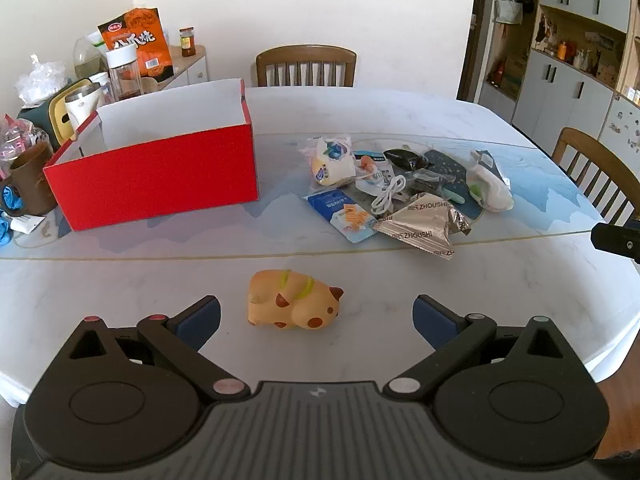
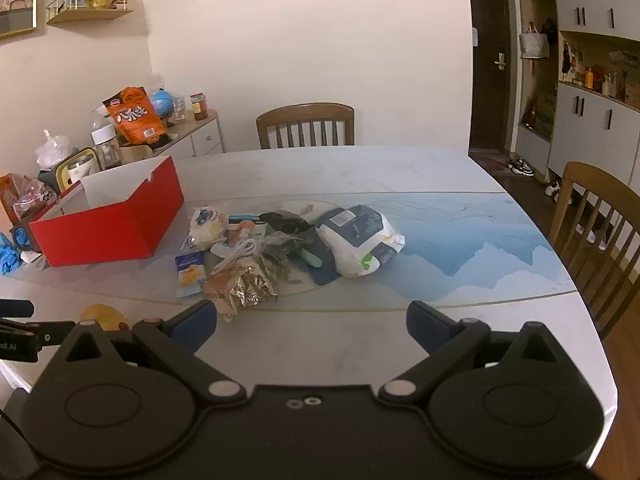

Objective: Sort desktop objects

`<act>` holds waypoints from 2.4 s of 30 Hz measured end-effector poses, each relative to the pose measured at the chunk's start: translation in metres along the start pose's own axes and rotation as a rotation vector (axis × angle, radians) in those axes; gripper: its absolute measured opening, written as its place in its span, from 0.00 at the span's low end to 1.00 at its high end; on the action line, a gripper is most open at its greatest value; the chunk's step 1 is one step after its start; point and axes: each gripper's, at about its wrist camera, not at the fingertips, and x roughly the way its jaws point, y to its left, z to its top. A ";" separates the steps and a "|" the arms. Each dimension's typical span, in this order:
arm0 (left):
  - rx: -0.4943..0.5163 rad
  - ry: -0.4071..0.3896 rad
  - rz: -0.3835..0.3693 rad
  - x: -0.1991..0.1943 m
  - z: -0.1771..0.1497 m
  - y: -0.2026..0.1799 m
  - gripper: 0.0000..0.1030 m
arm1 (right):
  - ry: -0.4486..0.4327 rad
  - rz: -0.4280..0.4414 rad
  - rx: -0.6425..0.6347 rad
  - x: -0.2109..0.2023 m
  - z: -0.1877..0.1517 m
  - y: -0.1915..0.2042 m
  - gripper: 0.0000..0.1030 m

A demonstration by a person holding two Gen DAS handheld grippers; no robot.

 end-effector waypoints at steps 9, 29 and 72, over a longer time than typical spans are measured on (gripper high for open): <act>-0.059 -0.012 0.092 -0.004 -0.002 -0.008 1.00 | -0.018 0.023 -0.021 -0.006 0.000 -0.003 0.98; -0.091 -0.075 0.188 -0.018 0.003 -0.031 1.00 | -0.041 0.126 -0.101 -0.014 0.005 -0.020 0.98; -0.029 0.041 0.143 0.096 -0.008 0.022 1.00 | 0.091 0.116 -0.211 0.126 0.018 0.050 0.98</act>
